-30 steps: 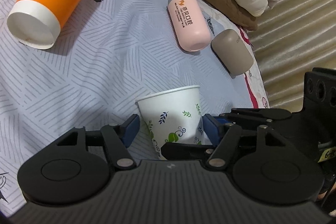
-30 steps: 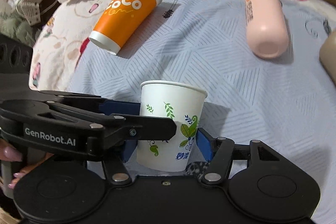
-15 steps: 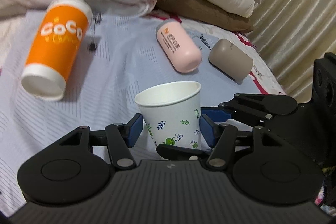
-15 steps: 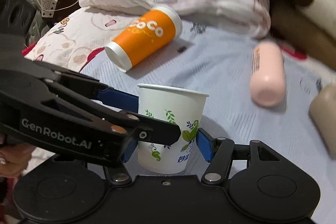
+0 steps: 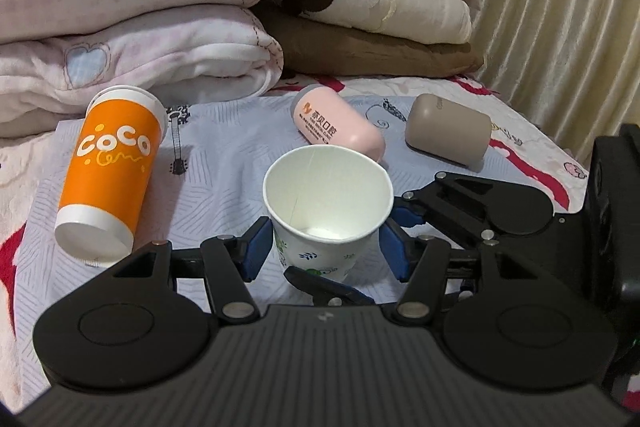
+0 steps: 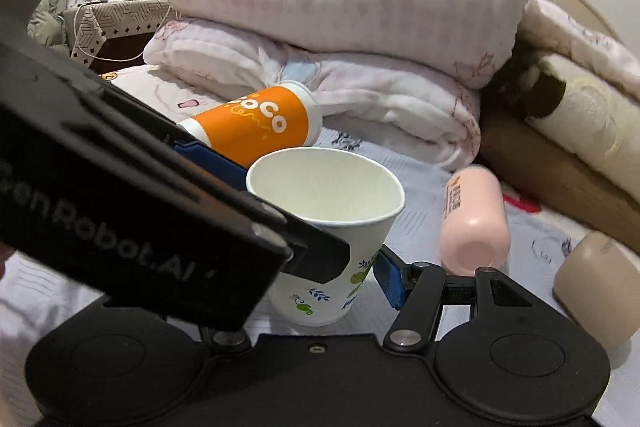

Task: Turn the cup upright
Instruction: 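Rotate the right tool to stand the paper cup upright, rim up, then lower the upright cup onto the cloth and open the right gripper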

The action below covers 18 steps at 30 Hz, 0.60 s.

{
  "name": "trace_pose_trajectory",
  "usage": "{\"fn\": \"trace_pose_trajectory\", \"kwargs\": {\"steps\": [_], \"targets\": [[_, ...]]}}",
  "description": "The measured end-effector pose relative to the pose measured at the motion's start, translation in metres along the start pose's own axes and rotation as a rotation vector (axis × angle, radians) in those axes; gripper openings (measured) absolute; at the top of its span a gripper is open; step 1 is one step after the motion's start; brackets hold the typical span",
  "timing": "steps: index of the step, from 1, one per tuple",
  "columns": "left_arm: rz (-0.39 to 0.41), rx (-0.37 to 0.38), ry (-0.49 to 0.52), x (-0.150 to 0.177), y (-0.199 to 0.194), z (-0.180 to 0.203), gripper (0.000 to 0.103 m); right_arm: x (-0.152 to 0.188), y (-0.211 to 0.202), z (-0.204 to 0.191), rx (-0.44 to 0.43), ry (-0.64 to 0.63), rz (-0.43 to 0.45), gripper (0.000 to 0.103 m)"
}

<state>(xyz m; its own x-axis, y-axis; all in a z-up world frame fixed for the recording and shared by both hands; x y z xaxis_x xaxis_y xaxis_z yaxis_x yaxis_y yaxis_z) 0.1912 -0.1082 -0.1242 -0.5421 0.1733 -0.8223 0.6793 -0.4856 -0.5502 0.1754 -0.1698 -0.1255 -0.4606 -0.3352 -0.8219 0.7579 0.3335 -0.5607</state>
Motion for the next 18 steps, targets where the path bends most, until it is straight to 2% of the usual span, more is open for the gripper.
{"fn": "trace_pose_trajectory", "kwargs": {"steps": [4,12,14,16,18], "targets": [[0.039,-0.005,-0.008,-0.002,0.004,-0.006,0.058,-0.004,0.007,0.003,0.013,-0.025,0.030,0.066],[0.026,-0.027,-0.010,0.003,0.007,-0.013,0.058,-0.003,0.020,-0.001,-0.009,0.011,0.024,0.066],[0.011,-0.023,-0.010,0.005,0.008,-0.013,0.057,-0.001,0.019,-0.002,-0.008,0.006,0.031,0.066],[-0.042,-0.032,0.002,0.009,0.014,-0.010,0.055,0.000,0.018,-0.002,-0.009,0.009,0.036,0.066],[-0.046,-0.029,-0.010,0.010,0.015,-0.009,0.055,0.001,0.017,-0.003,-0.008,0.002,0.037,0.066]]}}
Point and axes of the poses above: each gripper's, at about its wrist camera, not at the fingertips, and y roughly the way its jaws point, z to its right, x to its underside, the point moved 7 cm from there along y, roughly the way its jaws point, and after that the axes turned 6 degrees about y, right-handed, at the moved point
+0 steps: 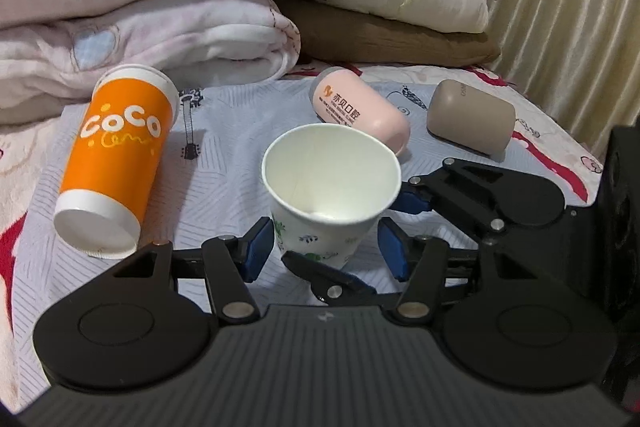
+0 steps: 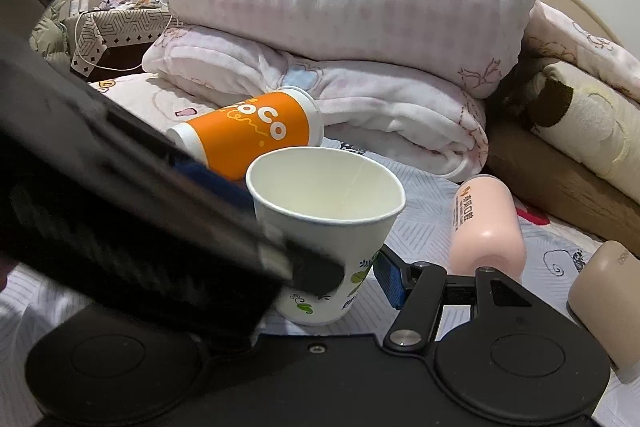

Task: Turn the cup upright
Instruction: 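Lower the upright cup onto the cloth and open the right gripper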

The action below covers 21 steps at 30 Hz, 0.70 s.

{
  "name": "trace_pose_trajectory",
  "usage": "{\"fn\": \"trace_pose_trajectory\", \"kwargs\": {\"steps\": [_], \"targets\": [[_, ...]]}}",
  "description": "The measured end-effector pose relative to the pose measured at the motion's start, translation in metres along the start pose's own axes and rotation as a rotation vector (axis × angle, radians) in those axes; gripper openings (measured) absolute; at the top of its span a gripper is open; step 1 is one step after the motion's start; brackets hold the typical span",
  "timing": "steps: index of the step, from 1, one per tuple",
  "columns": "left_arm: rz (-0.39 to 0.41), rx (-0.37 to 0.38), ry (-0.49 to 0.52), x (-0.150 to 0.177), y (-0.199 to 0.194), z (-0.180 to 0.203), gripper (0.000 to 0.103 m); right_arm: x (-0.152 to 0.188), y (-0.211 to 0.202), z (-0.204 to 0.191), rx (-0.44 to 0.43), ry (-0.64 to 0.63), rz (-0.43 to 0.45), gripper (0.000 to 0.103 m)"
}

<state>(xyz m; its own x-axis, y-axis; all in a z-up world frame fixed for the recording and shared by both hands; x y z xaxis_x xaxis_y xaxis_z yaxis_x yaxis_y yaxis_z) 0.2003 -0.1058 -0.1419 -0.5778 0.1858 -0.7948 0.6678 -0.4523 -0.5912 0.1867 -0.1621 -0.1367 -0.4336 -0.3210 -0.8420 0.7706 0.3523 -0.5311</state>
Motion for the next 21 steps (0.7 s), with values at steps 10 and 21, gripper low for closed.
{"fn": "trace_pose_trajectory", "kwargs": {"steps": [10,21], "targets": [[-0.015,-0.006,0.000,0.002,0.002,0.002,0.058,0.003,-0.004,0.000,-0.008,0.020,-0.003,0.072],[-0.087,-0.042,-0.031,0.013,-0.012,0.004,0.067,0.011,-0.015,0.003,0.009,0.154,-0.059,0.082]]}}
Point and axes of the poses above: each gripper's, at about its wrist camera, not at the fingertips, and y roughly the way its jaws point, z to its right, x to its underside, the point moved 7 cm from there along y, roughly the way its jaws point, and after that the axes turned 6 degrees about y, right-handed, at the moved point
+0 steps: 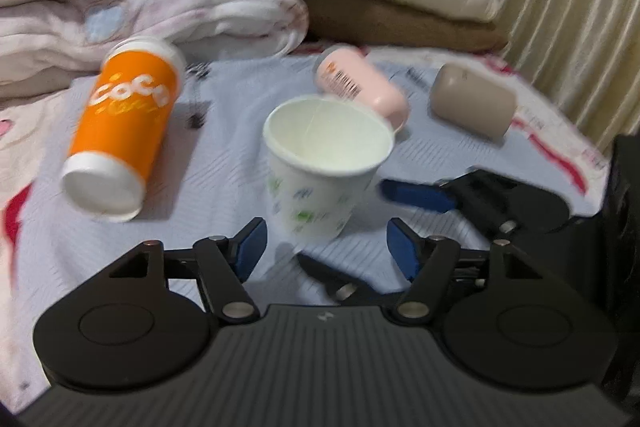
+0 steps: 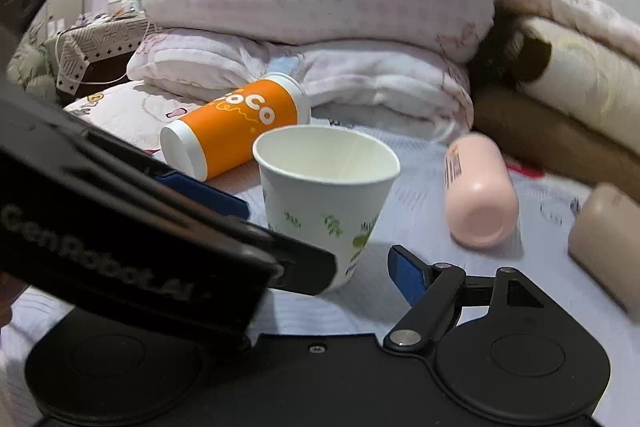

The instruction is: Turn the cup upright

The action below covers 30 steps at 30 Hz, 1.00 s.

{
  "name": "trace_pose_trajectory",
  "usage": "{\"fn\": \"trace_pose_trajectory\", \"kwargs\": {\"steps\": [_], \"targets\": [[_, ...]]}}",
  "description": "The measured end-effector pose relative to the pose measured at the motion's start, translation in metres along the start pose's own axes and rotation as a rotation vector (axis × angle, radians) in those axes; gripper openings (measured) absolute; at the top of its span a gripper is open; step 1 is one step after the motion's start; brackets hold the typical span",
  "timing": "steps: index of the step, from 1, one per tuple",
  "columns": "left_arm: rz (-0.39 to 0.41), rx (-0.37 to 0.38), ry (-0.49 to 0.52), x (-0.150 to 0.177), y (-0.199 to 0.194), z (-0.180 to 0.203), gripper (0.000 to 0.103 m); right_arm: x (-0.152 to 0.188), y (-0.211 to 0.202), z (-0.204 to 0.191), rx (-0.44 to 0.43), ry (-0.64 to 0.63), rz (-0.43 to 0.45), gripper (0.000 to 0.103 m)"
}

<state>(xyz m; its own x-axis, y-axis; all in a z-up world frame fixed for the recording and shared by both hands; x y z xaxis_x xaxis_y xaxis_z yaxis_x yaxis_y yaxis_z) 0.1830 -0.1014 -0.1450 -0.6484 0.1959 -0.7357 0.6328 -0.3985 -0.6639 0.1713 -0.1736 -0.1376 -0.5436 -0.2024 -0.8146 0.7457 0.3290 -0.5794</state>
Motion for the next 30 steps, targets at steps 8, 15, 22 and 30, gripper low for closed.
{"fn": "trace_pose_trajectory", "kwargs": {"steps": [8,15,22,30], "targets": [[-0.067,-0.058,-0.028,0.006,-0.043,-0.005,0.072,0.012,-0.043,-0.010,0.098,0.114,-0.064,0.085],[-0.079,-0.174,-0.099,0.003,-0.095,-0.003,0.072,0.001,-0.090,-0.004,0.156,0.179,-0.056,0.085],[0.002,-0.217,-0.100,0.000,-0.148,0.008,0.072,-0.015,-0.141,-0.011,0.161,0.206,-0.025,0.085],[0.038,-0.278,-0.102,0.013,-0.186,0.012,0.072,-0.032,-0.186,-0.023,0.159,0.217,0.028,0.085]]}}
Point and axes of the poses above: each gripper's, at about its wrist camera, not at the fingertips, and y roughly the way its jaws point, z to its right, x to its underside, the point moved 7 cm from there along y, roughly the way its jaws point, and after that the axes turned 6 degrees about y, right-handed, at the moved point
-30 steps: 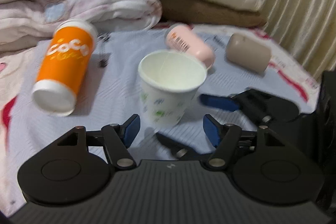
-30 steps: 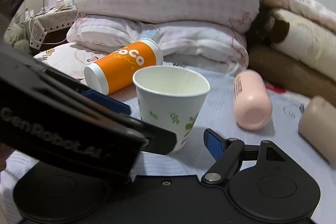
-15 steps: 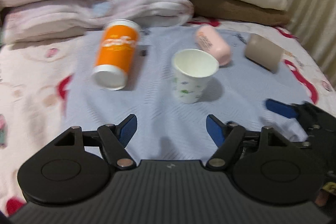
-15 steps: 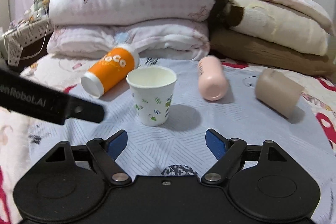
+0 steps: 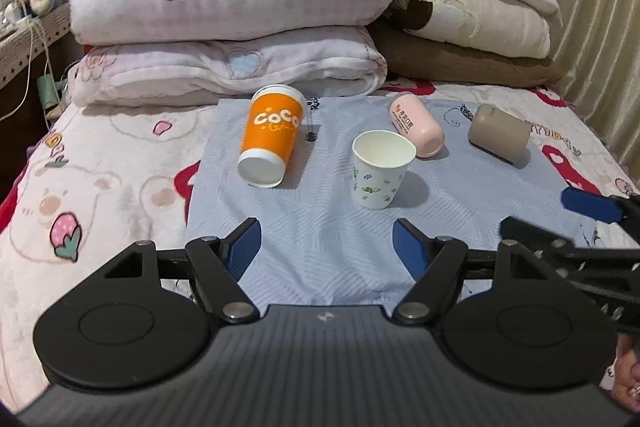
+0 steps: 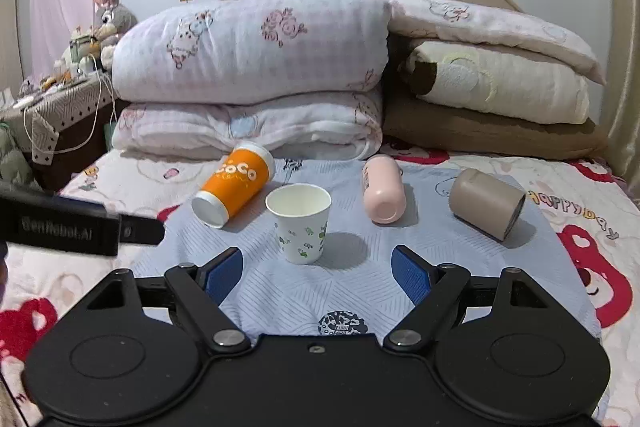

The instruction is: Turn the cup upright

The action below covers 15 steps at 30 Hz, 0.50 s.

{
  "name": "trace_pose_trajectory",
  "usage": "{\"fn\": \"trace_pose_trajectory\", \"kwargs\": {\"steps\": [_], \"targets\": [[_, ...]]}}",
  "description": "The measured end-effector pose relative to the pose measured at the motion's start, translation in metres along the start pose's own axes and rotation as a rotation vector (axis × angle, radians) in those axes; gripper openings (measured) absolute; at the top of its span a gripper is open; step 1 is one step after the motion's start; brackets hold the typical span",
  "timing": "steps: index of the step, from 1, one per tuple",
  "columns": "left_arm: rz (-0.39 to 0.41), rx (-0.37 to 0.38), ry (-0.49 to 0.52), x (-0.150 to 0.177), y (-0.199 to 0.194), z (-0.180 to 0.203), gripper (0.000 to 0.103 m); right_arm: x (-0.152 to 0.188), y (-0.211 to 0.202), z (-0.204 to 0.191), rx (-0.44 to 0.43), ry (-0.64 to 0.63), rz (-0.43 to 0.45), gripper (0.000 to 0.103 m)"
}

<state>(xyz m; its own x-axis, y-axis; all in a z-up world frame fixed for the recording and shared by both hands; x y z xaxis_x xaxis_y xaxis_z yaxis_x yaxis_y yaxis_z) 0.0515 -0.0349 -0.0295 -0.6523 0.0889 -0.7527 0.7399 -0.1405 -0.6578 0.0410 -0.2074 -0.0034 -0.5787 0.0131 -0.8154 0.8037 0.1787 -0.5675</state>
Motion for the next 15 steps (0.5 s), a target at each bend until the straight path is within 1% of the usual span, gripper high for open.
{"fn": "trace_pose_trajectory", "kwargs": {"steps": [2,6,9,11,12,13,14,15], "targets": [[0.010,0.006,-0.026,0.003,-0.005,-0.005,0.072,0.000,-0.007,-0.001,0.020,-0.003,0.004,0.085],[0.036,-0.004,-0.027,0.006,-0.014,-0.010,0.073,-0.002,-0.017,-0.005,0.048,-0.023,0.021,0.085],[0.051,-0.012,-0.027,0.005,-0.018,-0.013,0.077,-0.003,-0.023,-0.008,0.055,-0.028,0.034,0.087],[0.061,-0.020,-0.027,0.006,-0.020,-0.015,0.082,-0.004,-0.026,-0.010,0.062,-0.028,0.040,0.090],[0.065,-0.033,-0.022,0.006,-0.019,-0.016,0.084,-0.004,-0.027,-0.011,0.063,-0.027,0.043,0.094],[0.068,-0.046,-0.015,0.006,-0.019,-0.017,0.088,-0.003,-0.028,-0.011,0.064,-0.025,0.047,0.100],[0.068,-0.054,-0.012,0.006,-0.019,-0.018,0.088,-0.003,-0.029,-0.012,0.064,-0.024,0.051,0.103],[0.068,-0.054,-0.013,0.006,-0.019,-0.019,0.089,-0.003,-0.029,-0.012,0.071,-0.024,0.056,0.103]]}}
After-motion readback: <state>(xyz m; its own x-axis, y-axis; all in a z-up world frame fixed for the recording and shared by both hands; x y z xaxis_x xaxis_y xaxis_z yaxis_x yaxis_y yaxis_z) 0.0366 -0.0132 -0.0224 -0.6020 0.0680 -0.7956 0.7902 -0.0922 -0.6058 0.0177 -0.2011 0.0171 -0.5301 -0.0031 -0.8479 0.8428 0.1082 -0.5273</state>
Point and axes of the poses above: each gripper's, at about its wrist camera, not at the fingertips, and y roughly the way its jaws point, z to its right, x to its underside, the point moved 7 cm from there along y, roughly the way its jaws point, and after that the axes turned 6 degrees about y, right-handed, at the moved point
